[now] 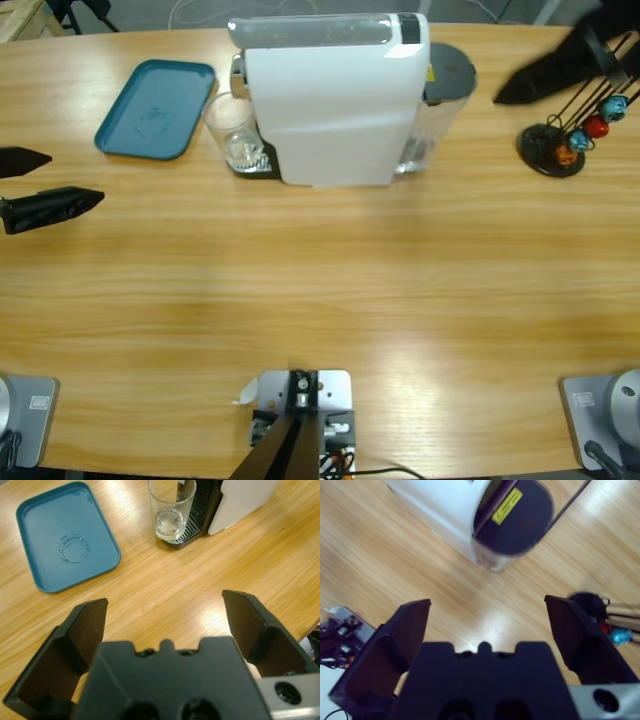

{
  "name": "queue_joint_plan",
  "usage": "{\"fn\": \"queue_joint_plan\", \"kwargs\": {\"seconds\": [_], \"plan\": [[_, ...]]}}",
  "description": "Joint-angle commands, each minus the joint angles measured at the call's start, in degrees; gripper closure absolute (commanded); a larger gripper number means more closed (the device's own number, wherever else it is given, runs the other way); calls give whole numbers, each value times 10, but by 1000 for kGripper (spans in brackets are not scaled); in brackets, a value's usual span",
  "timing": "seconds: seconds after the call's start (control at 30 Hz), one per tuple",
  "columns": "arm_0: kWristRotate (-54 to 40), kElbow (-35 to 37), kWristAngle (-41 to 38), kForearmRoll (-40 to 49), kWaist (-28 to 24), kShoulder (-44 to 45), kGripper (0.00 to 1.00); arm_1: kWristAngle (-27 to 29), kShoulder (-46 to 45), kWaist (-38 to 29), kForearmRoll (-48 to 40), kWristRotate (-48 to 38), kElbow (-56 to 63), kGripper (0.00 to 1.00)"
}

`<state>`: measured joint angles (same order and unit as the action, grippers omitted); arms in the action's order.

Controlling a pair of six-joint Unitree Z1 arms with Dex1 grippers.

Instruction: Pour coffee

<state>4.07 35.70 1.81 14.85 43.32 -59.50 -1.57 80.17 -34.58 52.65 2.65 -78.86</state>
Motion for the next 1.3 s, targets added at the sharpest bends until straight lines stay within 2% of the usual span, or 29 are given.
{"fn": "queue_joint_plan", "kwargs": {"seconds": [0.03,0.23,0.53,1.3], "plan": [[2,-18,-6,-10,3,-15,4,-4,-219,0,-149,-20,239,4],[1,-19,-5,-15,3,-22,4,-35,-264,0,-216,-20,322,0],[1,-23,-6,-32,3,-33,4,-39,-362,0,-312,-17,441,1],[2,-29,-7,-41,3,-40,4,-28,-342,-17,-349,-16,477,0]]}}
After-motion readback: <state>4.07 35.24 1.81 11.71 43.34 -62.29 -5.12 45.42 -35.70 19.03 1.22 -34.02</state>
